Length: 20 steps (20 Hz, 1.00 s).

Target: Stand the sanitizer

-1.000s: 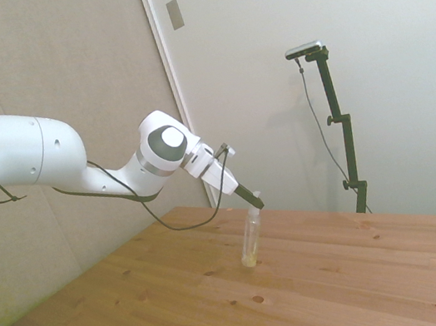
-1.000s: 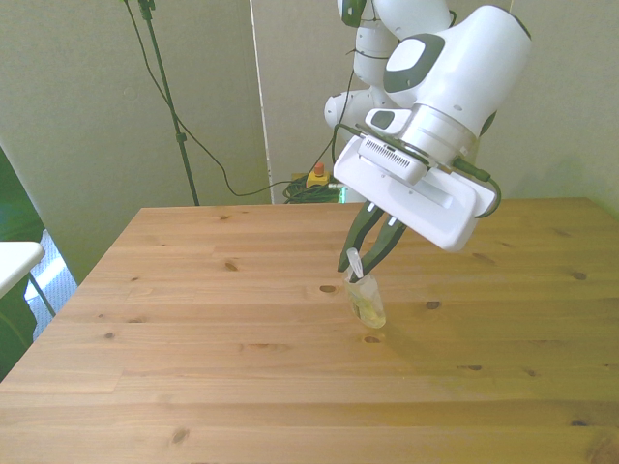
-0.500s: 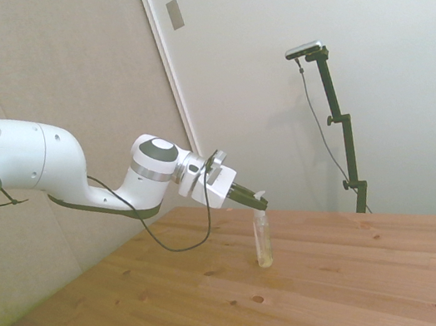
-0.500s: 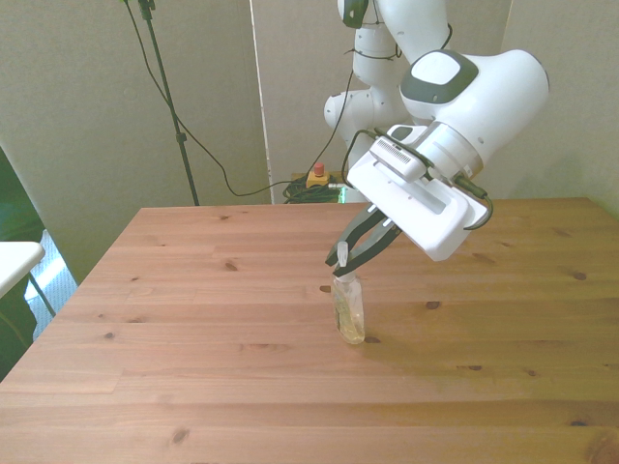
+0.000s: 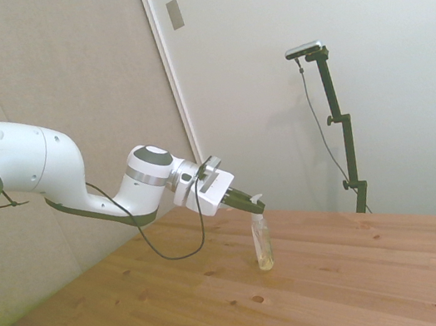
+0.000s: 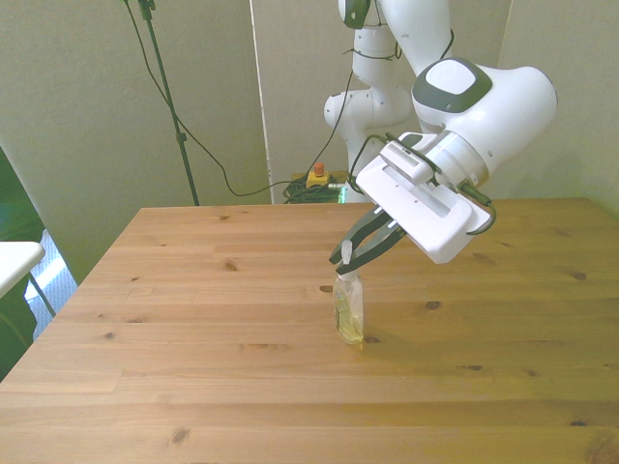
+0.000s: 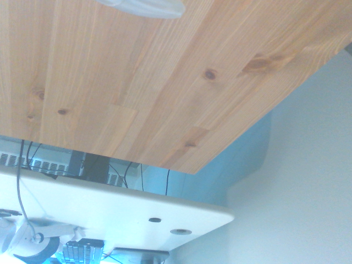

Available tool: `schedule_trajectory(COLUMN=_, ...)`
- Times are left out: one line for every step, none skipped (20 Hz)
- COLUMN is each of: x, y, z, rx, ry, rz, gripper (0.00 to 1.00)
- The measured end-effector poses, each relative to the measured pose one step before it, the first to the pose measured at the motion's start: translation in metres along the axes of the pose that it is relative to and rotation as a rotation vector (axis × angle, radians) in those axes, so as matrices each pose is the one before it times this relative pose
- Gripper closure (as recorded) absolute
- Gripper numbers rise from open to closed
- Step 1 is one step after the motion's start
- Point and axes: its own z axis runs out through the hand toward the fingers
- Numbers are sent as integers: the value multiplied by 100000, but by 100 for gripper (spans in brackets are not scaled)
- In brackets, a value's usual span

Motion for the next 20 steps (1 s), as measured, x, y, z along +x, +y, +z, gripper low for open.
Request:
schedule_trajectory(x=-164, y=162, z=41, rx=-258, ry=88, rz=-386, gripper=100)
schedule_trajectory(x=-178, y=150, z=69, rx=-225, ry=105, rz=-389, gripper=100)
schedule_trajectory(x=-53, y=21, z=-14, rx=113, ry=257, rz=-248, gripper=0)
schedule_trajectory(x=-39, y=20, z=-36, rx=-63, ry=18, rz=-252, gripper=0)
schedule_trajectory(x=-50, y=5, z=-71, rx=39, ry=-136, rz=-89, gripper=0)
schedule_trajectory(x=-33, y=-10, z=-51, rx=35, ry=-139, rz=-18, gripper=0)
schedule_trajectory(x=-17, y=-7, z=-27, rx=6, ry=-102, rz=-64, gripper=0)
schedule_trajectory(x=-1, y=-1, z=0, rx=-20, ry=-37, rz=-27, gripper=0)
schedule_trajectory(x=17, y=-6, z=19, rx=-26, ry=6, rz=5, gripper=0)
schedule_trajectory(x=-11, y=-3, z=-17, rx=19, ry=-32, rz=-11, gripper=0)
schedule_trajectory(x=-32, y=6, z=-38, rx=36, ry=-70, rz=-43, gripper=0)
schedule_trajectory(x=-45, y=12, z=-45, rx=47, ry=-97, rz=-60, gripper=0)
schedule_trajectory(x=-37, y=5, z=-42, rx=55, ry=-103, rz=-43, gripper=0)
schedule_trajectory(x=-54, y=20, z=-41, rx=63, ry=-164, rz=-81, gripper=0)
schedule_trajectory(x=-57, y=26, z=-47, rx=43, ry=-122, rz=-90, gripper=0)
schedule_trajectory(x=-64, y=22, z=-59, rx=70, ry=-165, rz=-93, gripper=0)
schedule_trajectory(x=-89, y=37, z=-78, rx=72, ry=-196, rz=-138, gripper=0)
schedule_trajectory(x=-101, y=57, z=-73, rx=20, ry=-188, rz=-159, gripper=0)
schedule_trajectory(x=-90, y=60, z=-50, rx=-1, ry=-195, rz=-148, gripper=0)
schedule_trajectory(x=-72, y=48, z=-29, rx=15, ry=-227, rz=-102, gripper=0)
